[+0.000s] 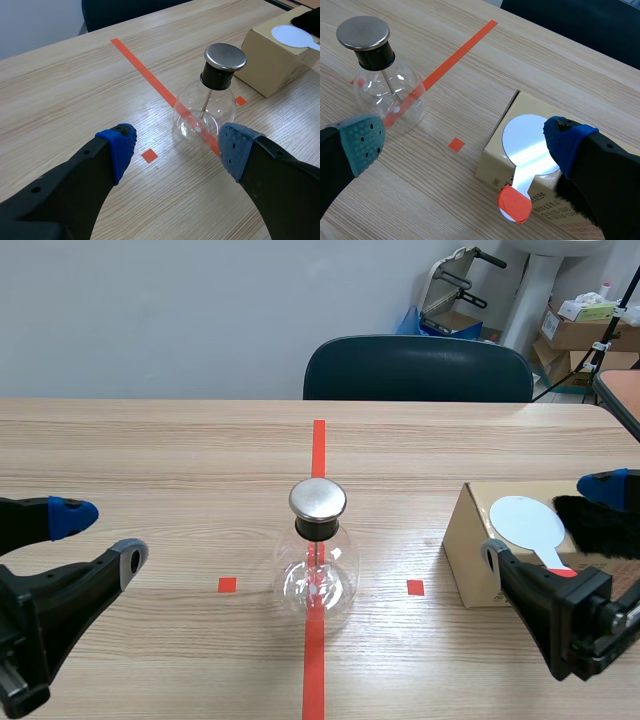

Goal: Do the electroscope experiment

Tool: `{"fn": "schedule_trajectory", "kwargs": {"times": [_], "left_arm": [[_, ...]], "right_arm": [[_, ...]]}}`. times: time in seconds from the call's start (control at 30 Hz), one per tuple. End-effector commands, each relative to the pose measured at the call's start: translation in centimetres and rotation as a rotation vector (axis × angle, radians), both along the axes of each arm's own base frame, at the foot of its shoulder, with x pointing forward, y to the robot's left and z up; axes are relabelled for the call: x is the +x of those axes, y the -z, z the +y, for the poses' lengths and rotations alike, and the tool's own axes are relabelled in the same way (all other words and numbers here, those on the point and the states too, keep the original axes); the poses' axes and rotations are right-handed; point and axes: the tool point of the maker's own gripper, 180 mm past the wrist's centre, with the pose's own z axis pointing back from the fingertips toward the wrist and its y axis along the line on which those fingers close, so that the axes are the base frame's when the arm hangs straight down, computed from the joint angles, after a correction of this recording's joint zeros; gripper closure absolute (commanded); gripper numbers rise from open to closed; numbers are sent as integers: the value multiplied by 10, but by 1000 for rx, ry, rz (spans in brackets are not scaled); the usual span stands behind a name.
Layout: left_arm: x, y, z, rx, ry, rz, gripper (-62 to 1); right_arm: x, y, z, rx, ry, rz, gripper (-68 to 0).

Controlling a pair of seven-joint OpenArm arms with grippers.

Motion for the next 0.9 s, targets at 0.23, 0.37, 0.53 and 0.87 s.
{"fn": "schedule_trajectory", "kwargs": {"times": [0.23,0.37,0.53,0.87], "left_arm": [[3,-9,-3,-12,-3,-28,-375],[2,-7,-3,-4,-3,-18,-375],[2,-7,-3,-3,-3,-16,-375],[2,-7,-3,-4,-3,-17,-375]], "right_arm": [[2,-6,-1,9,1,-19,-679],[2,-6,-1,9,1,-19,-679],[1,-4,-1,2,2,-10,-679],[-1,3,-1,-96,-35,-17,-679]]}}
